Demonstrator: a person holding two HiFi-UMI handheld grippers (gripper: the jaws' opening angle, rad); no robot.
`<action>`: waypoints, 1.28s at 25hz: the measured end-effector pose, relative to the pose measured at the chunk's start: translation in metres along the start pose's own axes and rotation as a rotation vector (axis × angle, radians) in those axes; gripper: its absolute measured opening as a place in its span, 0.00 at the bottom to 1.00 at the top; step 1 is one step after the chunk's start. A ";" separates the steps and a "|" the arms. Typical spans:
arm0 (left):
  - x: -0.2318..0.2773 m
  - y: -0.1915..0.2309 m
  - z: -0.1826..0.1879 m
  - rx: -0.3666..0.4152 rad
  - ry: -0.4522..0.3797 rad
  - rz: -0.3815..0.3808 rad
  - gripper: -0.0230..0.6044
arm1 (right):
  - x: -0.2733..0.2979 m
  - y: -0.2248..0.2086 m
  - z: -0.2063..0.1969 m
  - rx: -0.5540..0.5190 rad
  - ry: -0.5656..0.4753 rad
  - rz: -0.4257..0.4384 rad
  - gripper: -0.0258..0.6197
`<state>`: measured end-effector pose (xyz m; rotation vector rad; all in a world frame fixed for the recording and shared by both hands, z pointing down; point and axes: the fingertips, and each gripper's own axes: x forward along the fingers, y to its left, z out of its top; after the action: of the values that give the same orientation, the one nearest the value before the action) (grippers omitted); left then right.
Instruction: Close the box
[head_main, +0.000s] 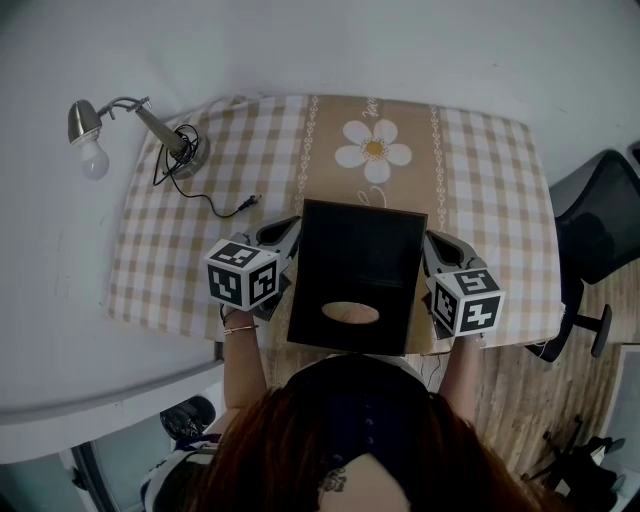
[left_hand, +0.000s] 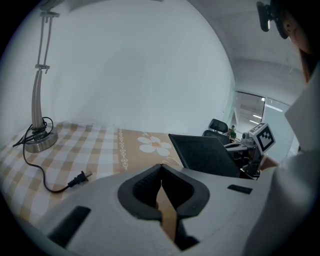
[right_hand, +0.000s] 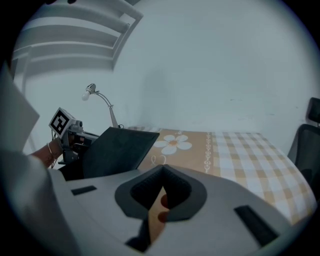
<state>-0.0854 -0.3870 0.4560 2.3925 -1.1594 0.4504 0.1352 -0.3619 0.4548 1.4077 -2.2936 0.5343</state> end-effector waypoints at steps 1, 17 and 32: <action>-0.002 -0.001 0.001 0.003 -0.004 0.001 0.08 | -0.001 0.001 0.001 -0.003 -0.004 -0.003 0.07; -0.027 -0.014 0.018 0.047 -0.074 0.025 0.08 | -0.027 0.010 0.016 -0.034 -0.063 -0.060 0.07; -0.049 -0.026 0.024 0.060 -0.125 0.063 0.08 | -0.046 0.015 0.020 -0.041 -0.084 -0.127 0.07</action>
<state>-0.0918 -0.3531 0.4065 2.4719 -1.2952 0.3652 0.1380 -0.3310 0.4125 1.5702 -2.2471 0.3941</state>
